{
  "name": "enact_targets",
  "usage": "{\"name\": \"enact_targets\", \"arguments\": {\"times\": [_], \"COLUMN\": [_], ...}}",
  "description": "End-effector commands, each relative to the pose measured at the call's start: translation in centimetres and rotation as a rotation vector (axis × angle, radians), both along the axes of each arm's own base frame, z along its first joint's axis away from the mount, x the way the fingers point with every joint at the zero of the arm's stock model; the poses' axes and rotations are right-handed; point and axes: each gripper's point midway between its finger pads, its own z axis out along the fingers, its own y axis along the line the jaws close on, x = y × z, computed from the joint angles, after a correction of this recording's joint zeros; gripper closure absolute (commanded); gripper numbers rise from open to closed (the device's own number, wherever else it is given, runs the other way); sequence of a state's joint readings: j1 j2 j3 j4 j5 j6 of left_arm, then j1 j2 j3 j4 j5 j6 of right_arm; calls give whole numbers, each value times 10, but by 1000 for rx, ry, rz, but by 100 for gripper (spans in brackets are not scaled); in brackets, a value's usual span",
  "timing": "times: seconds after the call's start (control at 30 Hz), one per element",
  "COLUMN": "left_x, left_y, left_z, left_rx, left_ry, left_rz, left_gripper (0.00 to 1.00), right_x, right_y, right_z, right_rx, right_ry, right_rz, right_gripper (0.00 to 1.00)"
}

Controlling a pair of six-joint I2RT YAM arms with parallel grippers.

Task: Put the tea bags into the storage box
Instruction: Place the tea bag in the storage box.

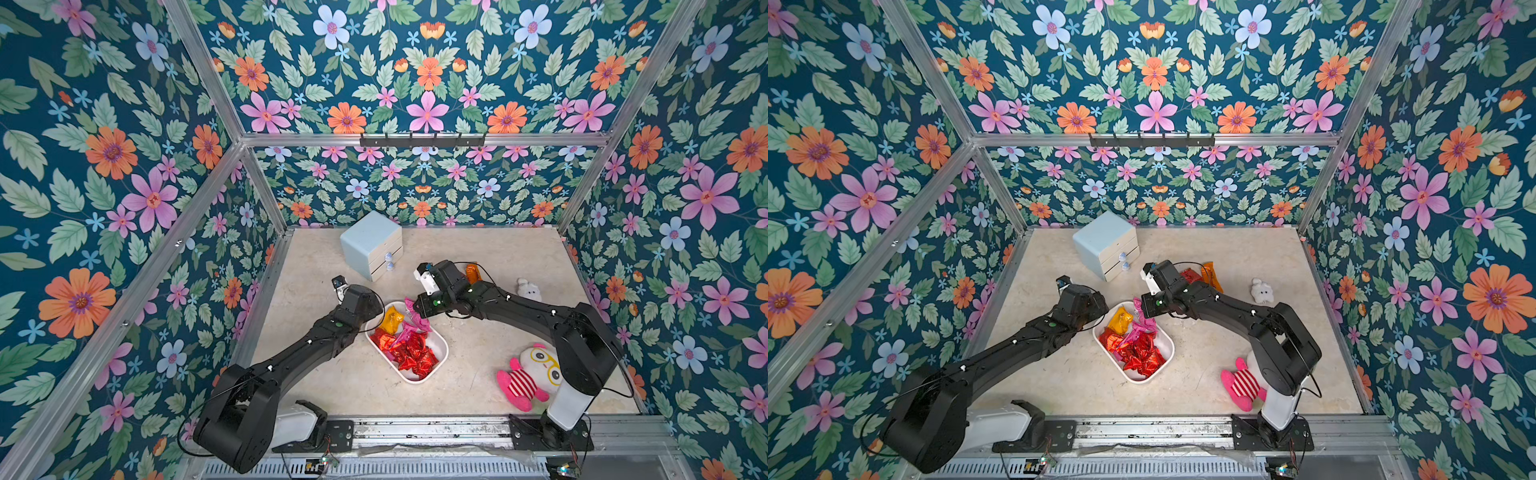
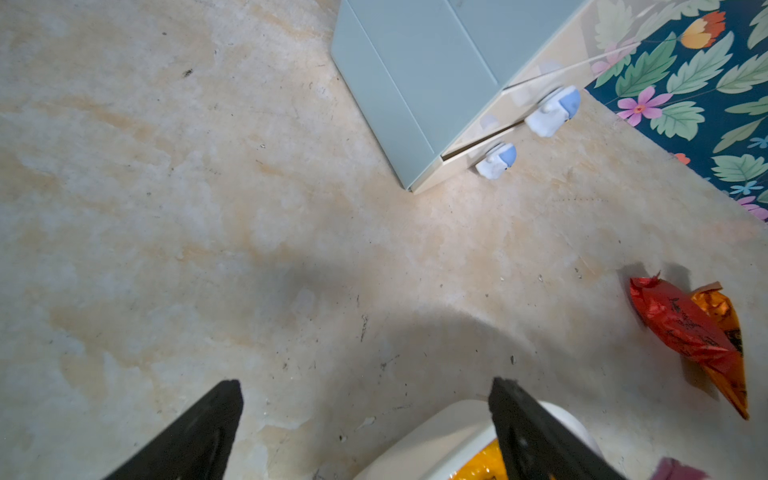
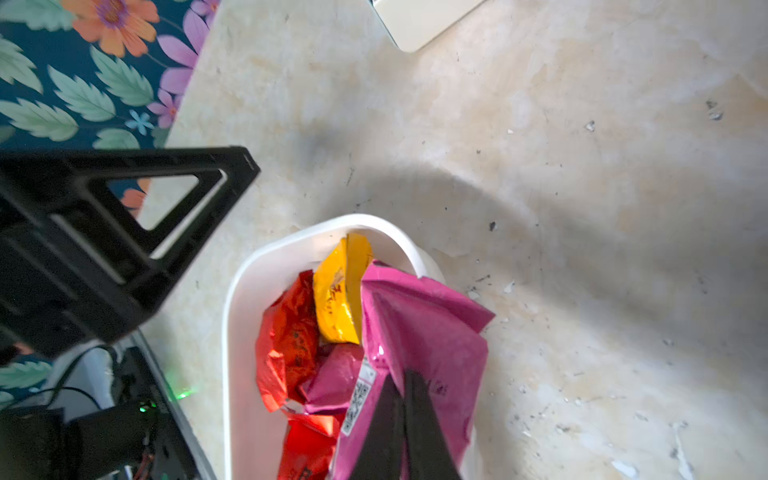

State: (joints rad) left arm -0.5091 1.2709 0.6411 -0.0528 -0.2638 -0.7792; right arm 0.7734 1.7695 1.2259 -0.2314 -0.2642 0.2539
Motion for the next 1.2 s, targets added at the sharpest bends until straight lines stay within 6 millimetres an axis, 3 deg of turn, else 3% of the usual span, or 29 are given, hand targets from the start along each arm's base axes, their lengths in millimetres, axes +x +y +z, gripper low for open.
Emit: {"name": "enact_targets", "arguments": {"times": [0.0, 0.3, 0.63, 0.77, 1.0, 1.17], "left_x": [-1, -5, -6, -7, -6, -7], "left_y": [1, 7, 6, 6, 4, 1], "left_z": [-1, -1, -2, -3, -3, -5], "left_rx": [-6, -1, -8, -11, -14, -19], "left_ry": [3, 1, 6, 6, 6, 13], "left_rz": [10, 26, 27, 28, 15, 1], "left_gripper": [1, 1, 1, 1, 1, 1], "right_x": [0, -16, -25, -18, 2, 38], "right_y": [-3, 17, 21, 20, 16, -23], "right_z": [-11, -41, -52, -31, 35, 33], "right_rx": [-76, -168, -227, -192, -61, -95], "right_ry": [-41, -73, -105, -147, -242, -179], "right_rz": [60, 142, 133, 80, -68, -312], "right_gripper": [100, 99, 82, 69, 49, 42]}}
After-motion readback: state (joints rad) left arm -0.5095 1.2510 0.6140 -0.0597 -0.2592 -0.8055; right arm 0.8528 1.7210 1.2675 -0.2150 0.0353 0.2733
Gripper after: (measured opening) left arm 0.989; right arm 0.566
